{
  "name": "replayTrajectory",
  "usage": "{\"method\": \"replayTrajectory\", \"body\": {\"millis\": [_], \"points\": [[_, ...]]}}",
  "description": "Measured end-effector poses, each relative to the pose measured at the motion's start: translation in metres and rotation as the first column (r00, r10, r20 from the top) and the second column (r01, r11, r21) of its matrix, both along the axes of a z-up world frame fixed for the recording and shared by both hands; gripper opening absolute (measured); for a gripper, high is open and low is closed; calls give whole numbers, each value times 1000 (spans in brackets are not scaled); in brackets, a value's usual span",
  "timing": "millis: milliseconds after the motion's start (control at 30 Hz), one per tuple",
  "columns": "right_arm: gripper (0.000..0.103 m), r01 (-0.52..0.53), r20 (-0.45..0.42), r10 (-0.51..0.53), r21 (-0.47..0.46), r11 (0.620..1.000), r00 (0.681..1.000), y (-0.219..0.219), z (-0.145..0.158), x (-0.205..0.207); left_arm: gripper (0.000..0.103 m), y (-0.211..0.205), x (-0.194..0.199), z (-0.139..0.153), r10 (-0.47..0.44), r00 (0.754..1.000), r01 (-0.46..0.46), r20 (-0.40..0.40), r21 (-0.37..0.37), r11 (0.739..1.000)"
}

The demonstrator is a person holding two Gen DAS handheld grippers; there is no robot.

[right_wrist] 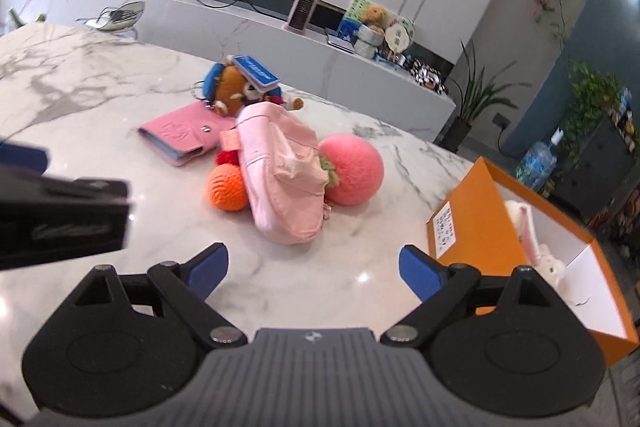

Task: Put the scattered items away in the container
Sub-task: 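Withdraw both tools from the box back toward the remaining toys, then grasp the orange crocheted ball with the left tool while the right tool grasps the pink bag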

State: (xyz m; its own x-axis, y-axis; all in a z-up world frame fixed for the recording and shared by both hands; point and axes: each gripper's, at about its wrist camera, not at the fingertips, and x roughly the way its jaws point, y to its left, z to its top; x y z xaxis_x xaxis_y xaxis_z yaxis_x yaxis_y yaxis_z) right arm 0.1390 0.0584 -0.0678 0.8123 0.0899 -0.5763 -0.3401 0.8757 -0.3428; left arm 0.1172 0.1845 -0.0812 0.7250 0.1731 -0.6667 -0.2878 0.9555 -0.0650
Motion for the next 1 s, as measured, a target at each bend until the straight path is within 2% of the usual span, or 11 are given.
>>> {"method": "replayTrajectory", "body": {"millis": [300, 467, 700, 800, 833, 900, 933, 967, 1000], "points": [[94, 64, -21, -62, 94, 993, 998, -4, -21, 56, 83, -3, 31, -30, -45, 999, 46, -28, 32, 998], [94, 55, -56, -47, 154, 986, 997, -3, -32, 76, 83, -6, 46, -42, -62, 997, 64, -42, 55, 996], [91, 7, -60, 5, 202, 979, 998, 3, -40, 90, 83, -12, 57, -45, -78, 997, 80, -16, 78, 994], [76, -24, -78, 44, 236, 972, 996, 5, -43, 93, 83, -15, 61, -45, -81, 997, 82, -15, 81, 993], [68, -35, -91, 59, 246, 969, 994, 6, -44, 94, 83, -16, 62, -45, -84, 996, 86, -18, 82, 993], [65, -47, -96, 73, 254, 966, 993, 6, -45, 94, 82, -19, 65, -44, -94, 995, 96, -24, 96, 991], [61, -51, -92, 77, 255, 966, 993, 6, -45, 94, 82, -21, 66, -44, -101, 994, 104, -28, 103, 989], [52, -60, -93, 86, 259, 964, 992, 6, -45, 93, 82, -24, 66, -43, -110, 994, 112, -29, 110, 988], [49, -68, -92, 95, 264, 962, 991, 5, -44, 93, 82, -27, 67, -42, -119, 992, 122, -29, 118, 985]]}}
